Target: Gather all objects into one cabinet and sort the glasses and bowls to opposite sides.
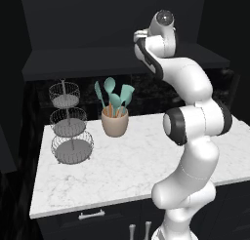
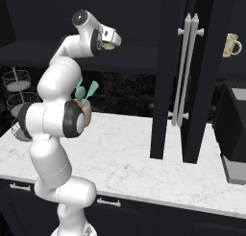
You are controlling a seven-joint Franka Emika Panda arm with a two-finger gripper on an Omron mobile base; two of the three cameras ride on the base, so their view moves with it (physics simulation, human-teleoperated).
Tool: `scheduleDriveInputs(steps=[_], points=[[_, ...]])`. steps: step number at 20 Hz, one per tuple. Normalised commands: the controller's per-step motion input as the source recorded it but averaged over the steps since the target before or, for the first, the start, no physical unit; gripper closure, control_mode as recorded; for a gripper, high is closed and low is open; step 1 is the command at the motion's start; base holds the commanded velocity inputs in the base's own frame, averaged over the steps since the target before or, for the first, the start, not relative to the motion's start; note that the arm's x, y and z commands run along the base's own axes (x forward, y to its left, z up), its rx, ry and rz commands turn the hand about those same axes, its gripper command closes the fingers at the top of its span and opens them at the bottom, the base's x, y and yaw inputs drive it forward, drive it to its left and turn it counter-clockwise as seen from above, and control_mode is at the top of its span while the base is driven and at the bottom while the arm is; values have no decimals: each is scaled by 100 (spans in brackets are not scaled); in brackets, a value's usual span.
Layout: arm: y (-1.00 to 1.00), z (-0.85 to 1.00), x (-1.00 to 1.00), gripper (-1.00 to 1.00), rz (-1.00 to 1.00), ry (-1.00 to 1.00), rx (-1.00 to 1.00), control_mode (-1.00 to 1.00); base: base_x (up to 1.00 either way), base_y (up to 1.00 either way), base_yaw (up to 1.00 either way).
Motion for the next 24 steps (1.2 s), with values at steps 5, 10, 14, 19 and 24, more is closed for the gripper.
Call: scheduleDriveInputs(steps=[5,10,14,19,24], points=[[0,-1,1,-100,0,0,0,-100,0,0,0],[0,0,2,-100,-1,0,0,-100,0,0,0],[0,0,0,-100,-1,0,0,-100,0,0,0],[0,0,0,-100,0,0,0,-100,0,0,0],[3,0,0,100,0,0,0,-100,0,0,0]])
